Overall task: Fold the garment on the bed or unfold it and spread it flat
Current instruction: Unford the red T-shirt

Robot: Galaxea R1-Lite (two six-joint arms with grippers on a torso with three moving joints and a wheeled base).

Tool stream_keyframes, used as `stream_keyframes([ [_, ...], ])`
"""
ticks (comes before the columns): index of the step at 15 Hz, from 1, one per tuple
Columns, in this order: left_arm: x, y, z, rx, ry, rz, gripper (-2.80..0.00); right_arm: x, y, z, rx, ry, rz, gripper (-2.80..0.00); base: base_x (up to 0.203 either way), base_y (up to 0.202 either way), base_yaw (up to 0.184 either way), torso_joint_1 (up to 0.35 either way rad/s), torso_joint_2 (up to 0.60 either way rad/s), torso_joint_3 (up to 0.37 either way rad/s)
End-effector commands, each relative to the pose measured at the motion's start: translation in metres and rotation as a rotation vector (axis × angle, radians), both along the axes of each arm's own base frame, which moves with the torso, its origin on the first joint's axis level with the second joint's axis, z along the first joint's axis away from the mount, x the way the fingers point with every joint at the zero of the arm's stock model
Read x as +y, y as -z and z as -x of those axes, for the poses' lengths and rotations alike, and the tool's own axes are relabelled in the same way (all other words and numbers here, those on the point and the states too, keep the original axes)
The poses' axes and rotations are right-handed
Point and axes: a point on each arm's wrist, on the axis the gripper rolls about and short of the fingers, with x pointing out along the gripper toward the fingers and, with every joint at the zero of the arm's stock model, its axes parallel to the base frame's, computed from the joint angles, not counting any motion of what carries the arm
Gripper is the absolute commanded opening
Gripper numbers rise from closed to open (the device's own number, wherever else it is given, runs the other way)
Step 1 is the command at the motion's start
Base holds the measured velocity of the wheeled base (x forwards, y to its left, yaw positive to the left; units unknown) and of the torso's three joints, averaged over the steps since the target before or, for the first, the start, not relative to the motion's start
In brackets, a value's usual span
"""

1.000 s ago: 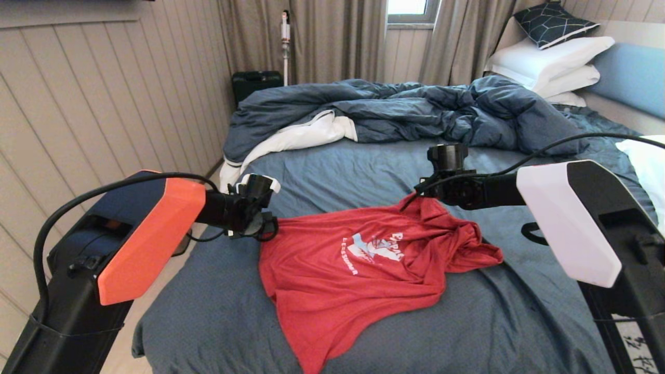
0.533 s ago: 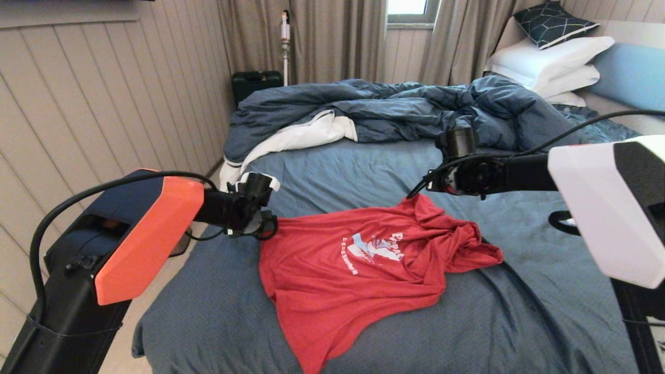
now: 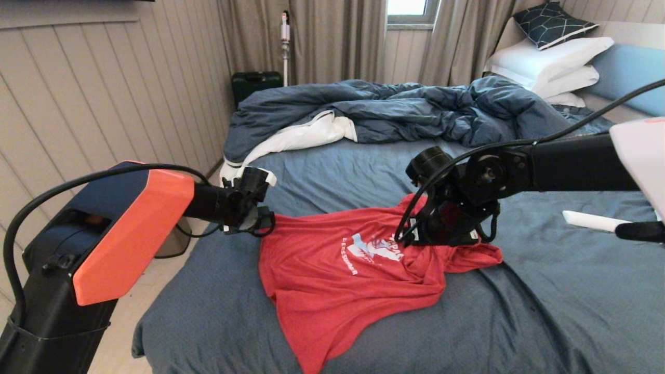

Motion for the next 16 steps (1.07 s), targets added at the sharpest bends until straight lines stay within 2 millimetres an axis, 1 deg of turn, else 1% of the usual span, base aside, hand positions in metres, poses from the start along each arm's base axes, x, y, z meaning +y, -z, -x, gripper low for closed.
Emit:
stream_keyframes([
  [1, -0.001, -0.004, 0.004, -0.004, 0.004, 0.002, 0.00, 0.002, 0.008, 0.009, 0.039, 0.003, 0.006, 0.00, 0.000, 0.000, 0.000, 0.000, 0.00, 0.000],
  [3, -0.001, -0.001, 0.003, 0.003, 0.005, 0.000, 0.00, 0.000, 0.013, 0.005, 0.034, 0.028, -0.007, 0.00, 0.000, 0.000, 0.000, 0.000, 0.00, 0.000],
  [6, -0.002, 0.001, 0.002, 0.006, 0.005, -0.001, 0.00, -0.013, 0.017, 0.001, 0.034, 0.094, -0.024, 0.00, 0.000, 0.000, 0.000, 0.000, 0.00, 0.000],
  [8, -0.002, 0.002, 0.002, 0.006, 0.005, -0.001, 0.00, -0.024, 0.021, -0.003, 0.037, 0.174, -0.050, 0.00, 0.000, 0.000, 0.000, 0.000, 0.00, 0.000],
  [12, -0.002, 0.002, 0.002, 0.006, 0.005, -0.001, 0.00, -0.033, 0.025, -0.009, 0.024, 0.326, -0.128, 0.00, 0.000, 0.000, 0.000, 0.000, 0.00, 0.000],
  [13, -0.002, 0.003, 0.002, 0.007, 0.005, -0.001, 0.00, -0.035, 0.026, -0.011, 0.014, 0.338, -0.134, 0.00, 0.000, 0.000, 0.000, 0.000, 0.00, 0.000],
  [15, -0.002, 0.004, 0.002, 0.009, 0.005, -0.002, 0.00, -0.046, 0.033, -0.024, -0.004, 0.375, -0.142, 0.00, 0.000, 0.000, 0.000, 0.000, 0.00, 0.000],
  [16, -0.002, 0.004, 0.002, 0.009, 0.006, -0.002, 0.00, -0.047, 0.035, -0.027, -0.009, 0.379, -0.143, 0.00, 0.000, 0.000, 0.000, 0.000, 0.00, 0.000],
])
